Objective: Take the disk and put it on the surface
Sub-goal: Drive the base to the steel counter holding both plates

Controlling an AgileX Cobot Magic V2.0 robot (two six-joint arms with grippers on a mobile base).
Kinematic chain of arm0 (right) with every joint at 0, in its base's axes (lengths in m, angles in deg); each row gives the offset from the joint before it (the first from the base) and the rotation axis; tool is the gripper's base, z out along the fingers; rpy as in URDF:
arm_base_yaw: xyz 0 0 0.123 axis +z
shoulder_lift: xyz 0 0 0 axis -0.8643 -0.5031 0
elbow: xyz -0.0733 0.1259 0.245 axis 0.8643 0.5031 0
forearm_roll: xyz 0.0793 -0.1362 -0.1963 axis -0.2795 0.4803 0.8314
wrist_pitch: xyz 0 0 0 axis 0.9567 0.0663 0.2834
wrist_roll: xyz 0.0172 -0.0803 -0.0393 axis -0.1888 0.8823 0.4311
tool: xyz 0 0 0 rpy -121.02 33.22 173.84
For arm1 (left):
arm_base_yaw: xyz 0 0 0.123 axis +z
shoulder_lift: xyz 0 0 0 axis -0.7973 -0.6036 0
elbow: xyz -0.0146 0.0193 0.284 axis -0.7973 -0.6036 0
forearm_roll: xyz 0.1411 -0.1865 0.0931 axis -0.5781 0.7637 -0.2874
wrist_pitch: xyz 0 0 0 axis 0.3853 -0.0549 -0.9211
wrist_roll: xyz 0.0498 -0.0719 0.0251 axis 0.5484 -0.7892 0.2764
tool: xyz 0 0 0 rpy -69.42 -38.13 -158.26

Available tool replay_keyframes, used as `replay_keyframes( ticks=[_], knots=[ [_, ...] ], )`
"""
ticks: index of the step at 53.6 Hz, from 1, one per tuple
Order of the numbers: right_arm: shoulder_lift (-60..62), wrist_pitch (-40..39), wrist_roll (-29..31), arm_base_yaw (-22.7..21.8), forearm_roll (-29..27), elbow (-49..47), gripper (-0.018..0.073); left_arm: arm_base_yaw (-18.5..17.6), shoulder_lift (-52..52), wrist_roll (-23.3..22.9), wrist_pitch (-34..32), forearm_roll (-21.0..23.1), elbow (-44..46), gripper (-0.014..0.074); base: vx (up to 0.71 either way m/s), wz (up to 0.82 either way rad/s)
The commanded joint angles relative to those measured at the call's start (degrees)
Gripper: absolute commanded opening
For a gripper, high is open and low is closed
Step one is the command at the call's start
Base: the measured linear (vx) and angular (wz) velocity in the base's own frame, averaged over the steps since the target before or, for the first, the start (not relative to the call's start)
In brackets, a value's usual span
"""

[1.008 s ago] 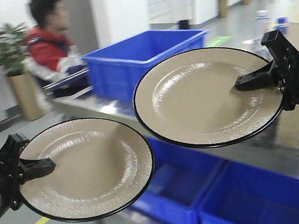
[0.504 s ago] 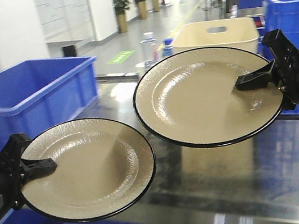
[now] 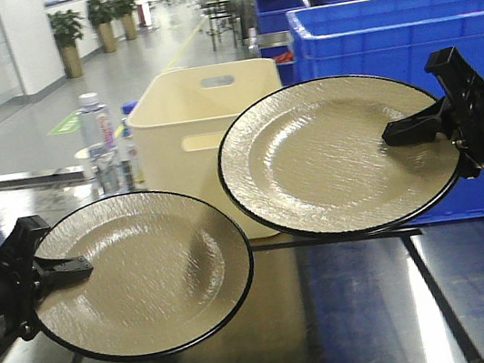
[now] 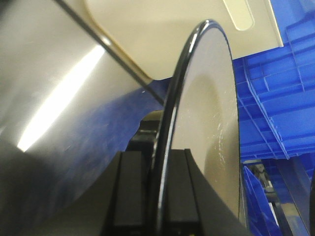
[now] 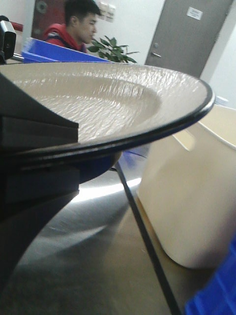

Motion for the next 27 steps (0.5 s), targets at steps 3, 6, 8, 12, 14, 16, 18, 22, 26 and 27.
replay_keyframes(
  ticks=[3,6,8,12,14,16,18,22,26,27],
  knots=[
    [2.4,-2.2,-0.2,-0.2,-6.3,-2.5,-0.0008,-0.2,2.4,-0.9,-1.3,4.9,2.1,0.0000,0.21,-0.32],
    [2.4,-2.2,-0.2,-0.2,-6.3,-2.5,-0.0008,-0.2,2.4,-0.9,-1.3,4.9,2.1,0.0000,0.19,-0.28],
    [2.4,-2.2,-0.2,-0.2,-6.3,-2.5,-0.0008,-0.2,2.4,-0.9,-1.3,4.9,2.1,0.0000,0.18,-0.25],
    [2.4,-2.2,-0.2,-0.2,-6.3,-2.5,-0.0008,-0.2,2.4,-0.9,-1.3,4.9,2.1,0.0000,0.16,-0.22],
    [2.4,-2.2,-0.2,-0.2,-6.3,-2.5,-0.0008,-0.2,2.4,-0.9,-1.3,4.9,2.1,0.0000,0.15,-0.20],
    [2.4,-2.2,-0.2,-0.2,-6.3,-2.5,-0.0008,-0.2,2.4,-0.9,-1.3,4.9,2.1,0.0000,0.13,-0.18],
    [2.4,-2.2,-0.2,-0.2,-6.3,-2.5,-0.0008,-0.2,2.4,-0.9,-1.3,4.9,2.1,0.0000,0.12,-0.16],
    [2.4,-2.2,-0.2,-0.2,-6.3,-2.5,-0.0008,-0.2,2.4,-0.9,-1.3,4.9,2.1,0.0000,0.10,-0.13],
    [2.4,-2.2,-0.2,-0.2,-6.3,-2.5,-0.0008,-0.2,2.4,-0.9,-1.3,4.9,2.1,0.0000,0.08,-0.11],
    [2.4,-2.2,-0.2,-0.2,-6.3,-2.5,-0.0008,-0.2,2.4,-0.9,-1.3,4.9,2.1,0.0000,0.07,-0.09]
  ],
)
